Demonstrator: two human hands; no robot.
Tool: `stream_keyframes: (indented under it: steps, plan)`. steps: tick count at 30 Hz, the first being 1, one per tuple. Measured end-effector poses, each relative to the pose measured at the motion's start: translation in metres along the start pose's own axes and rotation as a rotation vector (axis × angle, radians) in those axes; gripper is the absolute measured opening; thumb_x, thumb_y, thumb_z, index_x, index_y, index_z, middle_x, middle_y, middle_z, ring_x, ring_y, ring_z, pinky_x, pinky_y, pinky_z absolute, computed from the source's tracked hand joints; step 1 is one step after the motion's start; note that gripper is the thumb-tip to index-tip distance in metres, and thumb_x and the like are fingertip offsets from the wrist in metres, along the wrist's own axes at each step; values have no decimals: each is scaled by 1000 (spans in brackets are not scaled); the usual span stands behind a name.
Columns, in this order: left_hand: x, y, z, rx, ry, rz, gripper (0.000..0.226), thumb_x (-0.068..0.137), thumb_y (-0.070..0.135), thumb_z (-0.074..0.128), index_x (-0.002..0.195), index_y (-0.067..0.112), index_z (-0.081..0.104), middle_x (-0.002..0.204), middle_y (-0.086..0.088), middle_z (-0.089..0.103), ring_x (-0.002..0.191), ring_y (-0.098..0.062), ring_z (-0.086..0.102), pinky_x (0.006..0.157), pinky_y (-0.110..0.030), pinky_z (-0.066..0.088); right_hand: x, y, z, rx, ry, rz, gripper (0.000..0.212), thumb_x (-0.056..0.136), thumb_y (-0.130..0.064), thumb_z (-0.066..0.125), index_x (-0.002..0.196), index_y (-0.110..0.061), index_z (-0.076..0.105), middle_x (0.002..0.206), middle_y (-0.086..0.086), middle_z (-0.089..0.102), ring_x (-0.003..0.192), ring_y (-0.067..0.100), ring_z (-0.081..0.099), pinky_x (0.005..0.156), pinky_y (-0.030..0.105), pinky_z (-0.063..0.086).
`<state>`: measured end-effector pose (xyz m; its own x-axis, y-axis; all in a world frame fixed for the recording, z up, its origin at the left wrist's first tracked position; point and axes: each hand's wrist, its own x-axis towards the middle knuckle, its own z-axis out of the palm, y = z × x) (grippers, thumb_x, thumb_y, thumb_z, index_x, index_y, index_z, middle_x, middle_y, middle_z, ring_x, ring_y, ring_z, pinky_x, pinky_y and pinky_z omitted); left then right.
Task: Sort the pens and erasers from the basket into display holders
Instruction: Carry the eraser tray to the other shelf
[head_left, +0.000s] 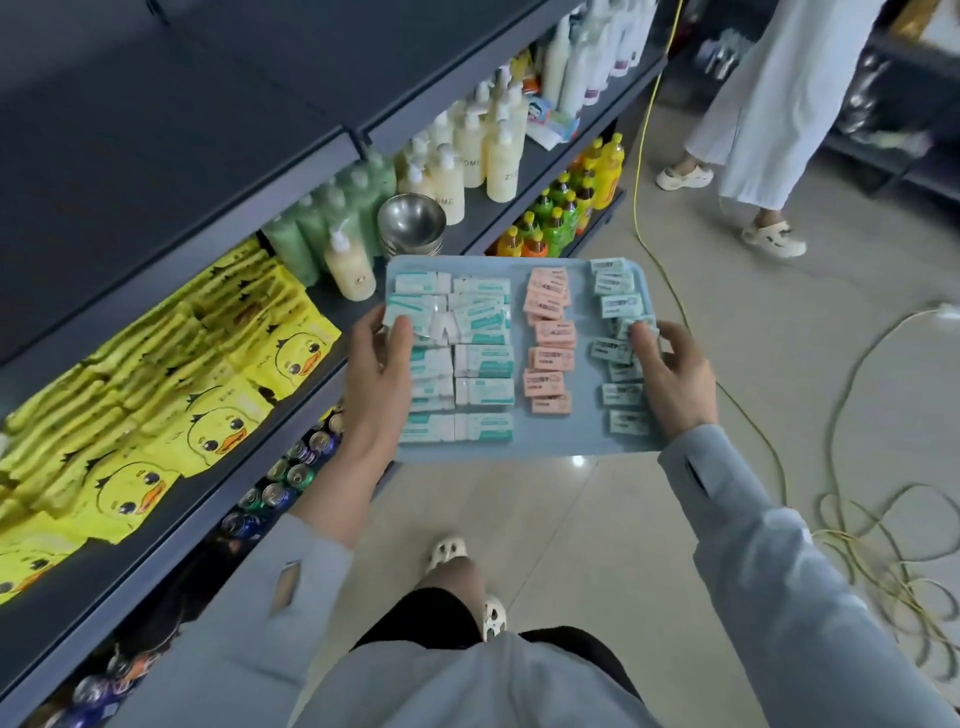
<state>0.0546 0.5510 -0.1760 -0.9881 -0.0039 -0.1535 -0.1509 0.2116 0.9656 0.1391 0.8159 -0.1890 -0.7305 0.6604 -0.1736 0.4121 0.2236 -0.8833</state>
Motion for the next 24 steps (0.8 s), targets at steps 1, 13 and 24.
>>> stream_keyframes:
  steps: [1,13,24]
  plan:
    - [9,4,10,-3,-10,10,35,97,46,48,126,26,49,107,12,64,95,-4,64,74,-23,52,11,-1,-3,5,6,2,38,90,-55,54,117,-28,59,99,-3,70,79,9,68,61,20,49]
    - [151,65,146,23,-91,49,41,96,49,47,130,26,48,112,11,63,101,-5,62,85,-30,53,199,-36,-39,-68,65,18,40,93,-50,54,121,-22,58,102,1,67,74,3,60,51,5,39]
    - [256,118,308,-29,32,3,32,96,46,48,122,28,53,111,10,66,102,-6,63,94,-38,51,414,-49,-94,-100,44,-88,39,90,-53,56,112,-22,64,102,-1,68,95,16,64,81,27,46]
